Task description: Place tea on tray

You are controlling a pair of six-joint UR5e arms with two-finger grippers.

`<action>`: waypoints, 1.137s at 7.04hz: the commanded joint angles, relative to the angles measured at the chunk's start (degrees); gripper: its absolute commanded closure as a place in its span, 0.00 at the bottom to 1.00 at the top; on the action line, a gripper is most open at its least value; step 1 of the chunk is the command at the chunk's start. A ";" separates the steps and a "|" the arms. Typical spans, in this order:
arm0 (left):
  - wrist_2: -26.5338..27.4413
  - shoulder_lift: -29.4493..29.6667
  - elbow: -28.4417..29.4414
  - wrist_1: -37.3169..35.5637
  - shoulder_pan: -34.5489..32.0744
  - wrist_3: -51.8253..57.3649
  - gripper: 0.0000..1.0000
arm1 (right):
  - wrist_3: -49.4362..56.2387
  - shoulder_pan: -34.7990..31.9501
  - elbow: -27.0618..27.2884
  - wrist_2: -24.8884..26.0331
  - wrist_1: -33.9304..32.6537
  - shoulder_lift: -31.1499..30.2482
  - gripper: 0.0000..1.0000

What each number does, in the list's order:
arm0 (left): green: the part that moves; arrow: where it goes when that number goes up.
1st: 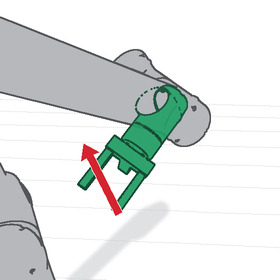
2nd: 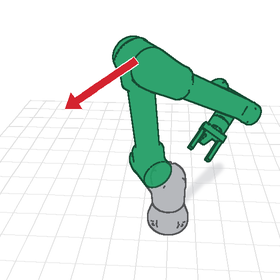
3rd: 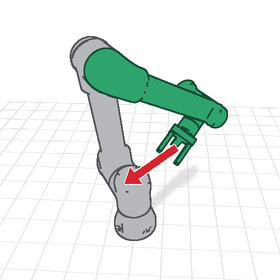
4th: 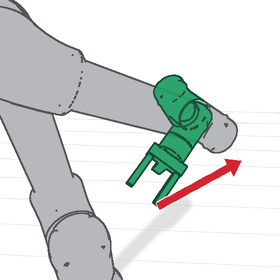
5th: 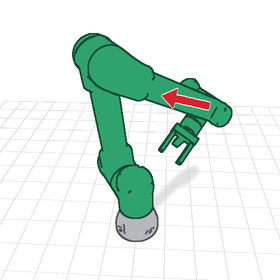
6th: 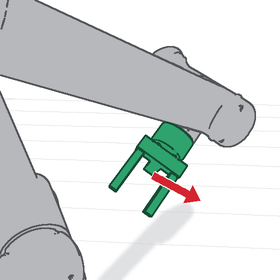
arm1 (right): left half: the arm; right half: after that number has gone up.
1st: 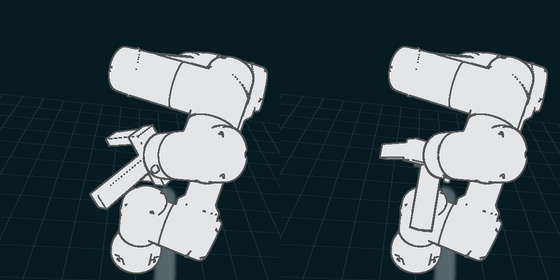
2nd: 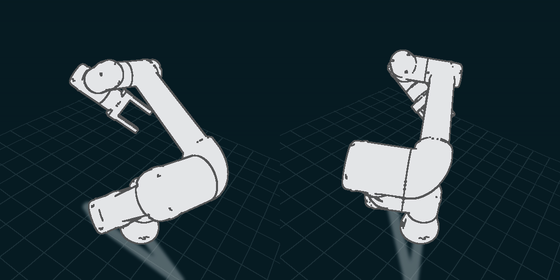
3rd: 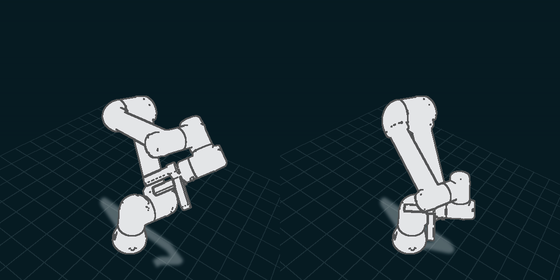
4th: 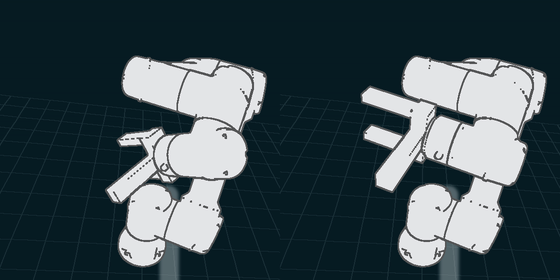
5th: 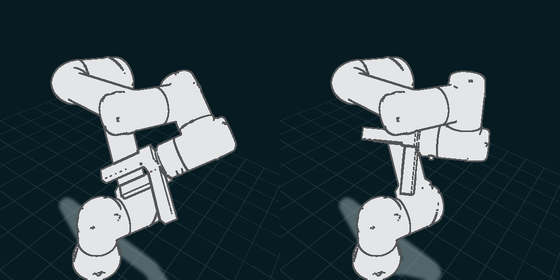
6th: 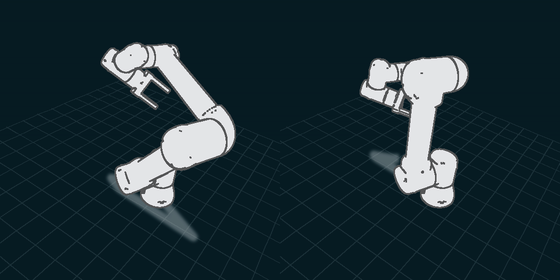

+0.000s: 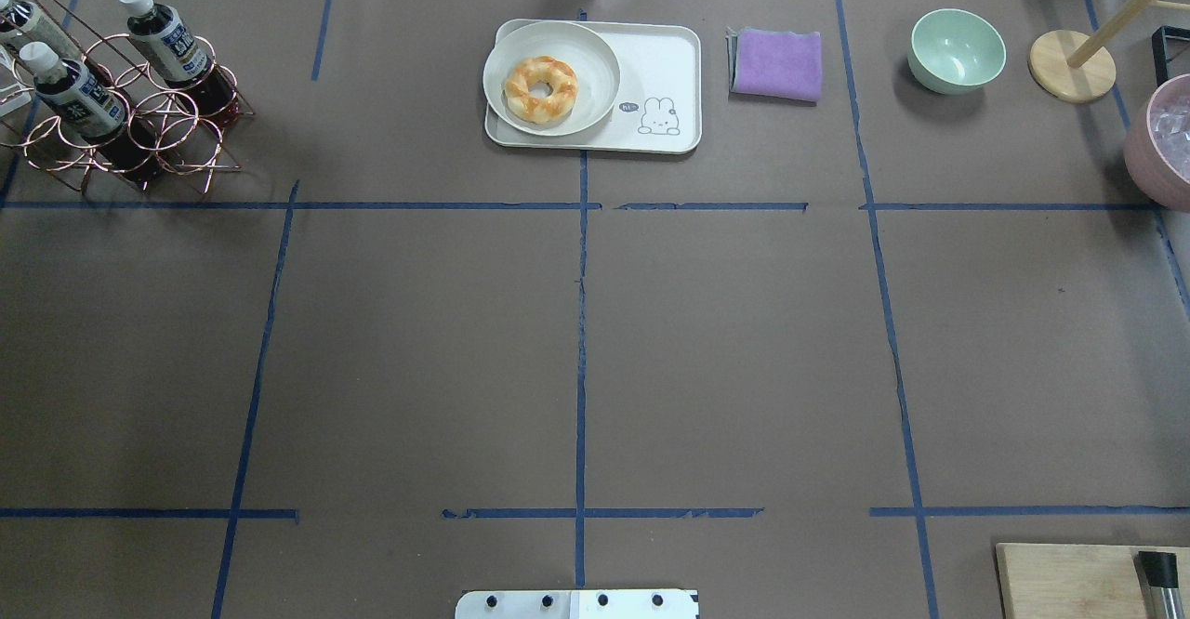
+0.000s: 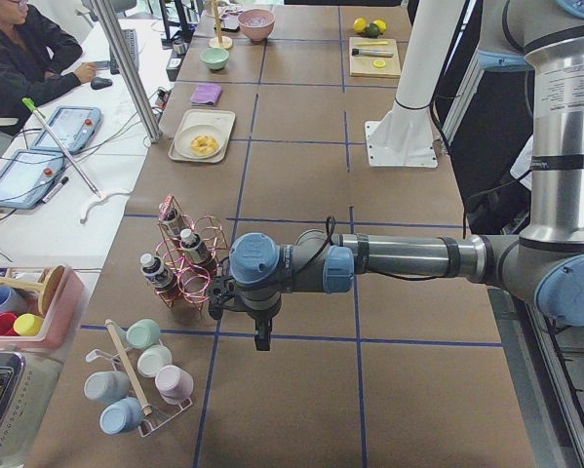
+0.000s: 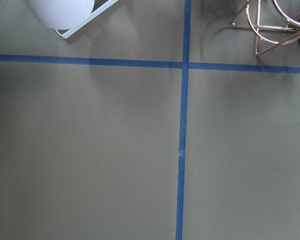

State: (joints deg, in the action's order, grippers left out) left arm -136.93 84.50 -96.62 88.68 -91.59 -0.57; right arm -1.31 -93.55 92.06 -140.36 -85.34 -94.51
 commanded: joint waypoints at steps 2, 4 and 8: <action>0.00 0.22 0.03 0.00 0.00 -0.13 0.00 | -0.01 0.03 0.05 0.00 0.00 0.21 0.00; -0.26 0.49 -1.28 0.09 0.00 0.04 0.00 | -0.01 0.03 0.31 0.00 0.17 0.38 0.00; -0.18 0.58 -7.34 14.45 0.53 -9.82 0.00 | -0.10 0.03 1.28 -0.35 0.27 0.30 0.00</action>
State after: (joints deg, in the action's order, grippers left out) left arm -137.18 85.07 -101.86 97.94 -91.43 -4.53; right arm -1.40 -93.52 93.30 -140.48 -85.04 -94.19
